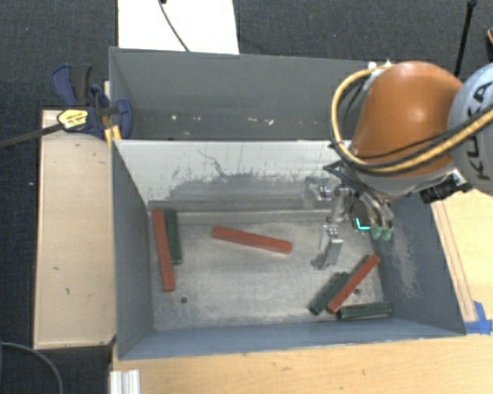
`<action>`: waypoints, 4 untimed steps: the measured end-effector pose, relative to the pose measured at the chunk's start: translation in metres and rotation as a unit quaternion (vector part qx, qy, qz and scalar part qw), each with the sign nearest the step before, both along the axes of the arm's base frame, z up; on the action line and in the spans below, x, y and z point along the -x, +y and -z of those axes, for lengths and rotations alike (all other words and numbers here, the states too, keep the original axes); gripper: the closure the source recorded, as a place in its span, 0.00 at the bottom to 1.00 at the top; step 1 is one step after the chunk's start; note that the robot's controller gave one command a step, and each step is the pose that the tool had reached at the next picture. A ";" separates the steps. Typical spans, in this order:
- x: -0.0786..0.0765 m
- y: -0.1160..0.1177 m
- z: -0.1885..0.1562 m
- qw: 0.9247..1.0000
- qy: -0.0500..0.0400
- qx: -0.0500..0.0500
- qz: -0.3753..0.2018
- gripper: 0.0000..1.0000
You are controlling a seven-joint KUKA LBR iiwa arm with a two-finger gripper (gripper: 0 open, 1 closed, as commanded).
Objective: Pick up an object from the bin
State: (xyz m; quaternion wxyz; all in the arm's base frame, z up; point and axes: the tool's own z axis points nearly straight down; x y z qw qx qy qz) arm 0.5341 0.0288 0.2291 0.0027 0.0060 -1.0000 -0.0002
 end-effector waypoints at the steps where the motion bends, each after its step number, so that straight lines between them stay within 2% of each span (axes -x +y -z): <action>1: -0.031 0.045 0.127 0.998 -0.001 -0.001 -0.069 0.00; 2: -0.054 0.030 0.160 0.994 -0.005 0.000 -0.110 0.00; 3: -0.023 0.081 0.106 0.972 -0.006 -0.002 -0.236 0.00; 4: -0.047 0.040 0.131 0.994 -0.006 0.000 -0.111 0.00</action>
Offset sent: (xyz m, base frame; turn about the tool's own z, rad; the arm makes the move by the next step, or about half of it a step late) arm 0.0312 0.0436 -0.1235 -0.1375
